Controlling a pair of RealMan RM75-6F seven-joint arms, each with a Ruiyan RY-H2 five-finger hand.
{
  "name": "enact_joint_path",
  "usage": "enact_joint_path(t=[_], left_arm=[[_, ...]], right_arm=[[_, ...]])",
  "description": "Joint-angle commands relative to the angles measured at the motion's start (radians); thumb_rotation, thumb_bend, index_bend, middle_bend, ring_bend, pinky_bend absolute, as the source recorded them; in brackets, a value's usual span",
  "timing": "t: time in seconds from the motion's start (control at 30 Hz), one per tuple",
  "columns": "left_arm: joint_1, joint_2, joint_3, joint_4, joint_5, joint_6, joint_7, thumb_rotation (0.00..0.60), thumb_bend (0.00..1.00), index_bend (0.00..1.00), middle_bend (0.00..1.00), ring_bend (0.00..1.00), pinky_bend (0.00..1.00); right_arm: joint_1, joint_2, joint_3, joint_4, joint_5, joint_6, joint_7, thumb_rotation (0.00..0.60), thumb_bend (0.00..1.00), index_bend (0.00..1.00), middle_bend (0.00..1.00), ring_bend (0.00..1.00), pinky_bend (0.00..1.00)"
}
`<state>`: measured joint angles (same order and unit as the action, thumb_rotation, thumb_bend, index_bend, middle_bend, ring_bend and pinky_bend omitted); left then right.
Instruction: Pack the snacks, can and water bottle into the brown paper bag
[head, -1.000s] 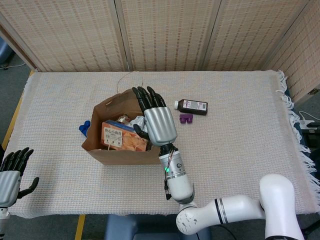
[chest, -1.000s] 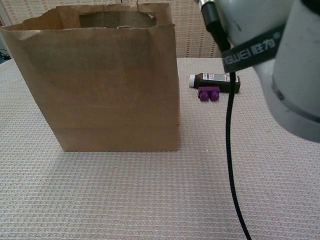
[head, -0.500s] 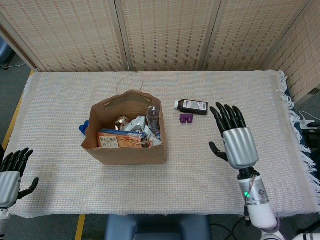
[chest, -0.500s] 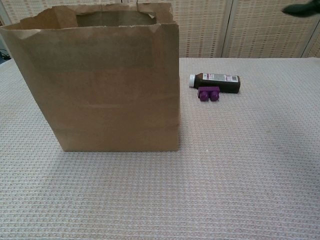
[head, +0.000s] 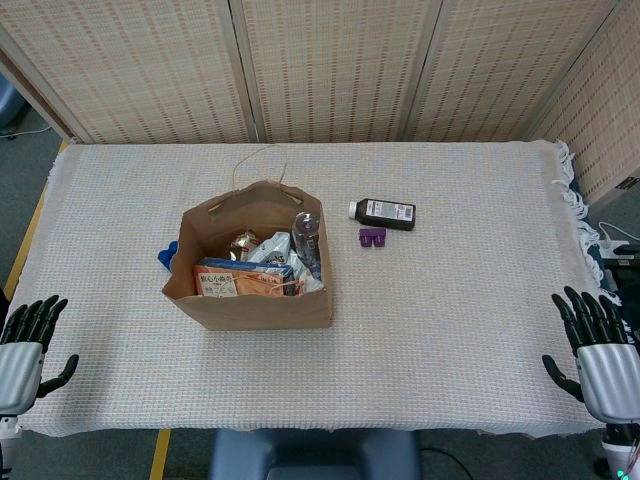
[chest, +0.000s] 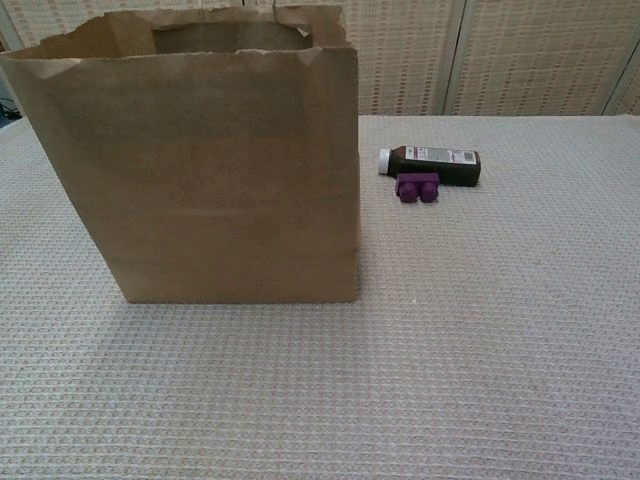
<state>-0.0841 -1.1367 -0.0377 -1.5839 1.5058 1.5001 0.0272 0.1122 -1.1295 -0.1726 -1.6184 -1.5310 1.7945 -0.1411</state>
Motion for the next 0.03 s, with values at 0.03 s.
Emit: enact_joint_path(t=[0.03], left_arm=[[-0.001,0.001,0.000,0.002,0.000,-0.002,-0.002,0.600,0.36,0.01,0.00,0.00,0.00]], right_arm=[[-0.038,-0.032,0.024,0.050,-0.022,0.015,0.041,0.600,0.18,0.00,0.00,0.00,0.00]])
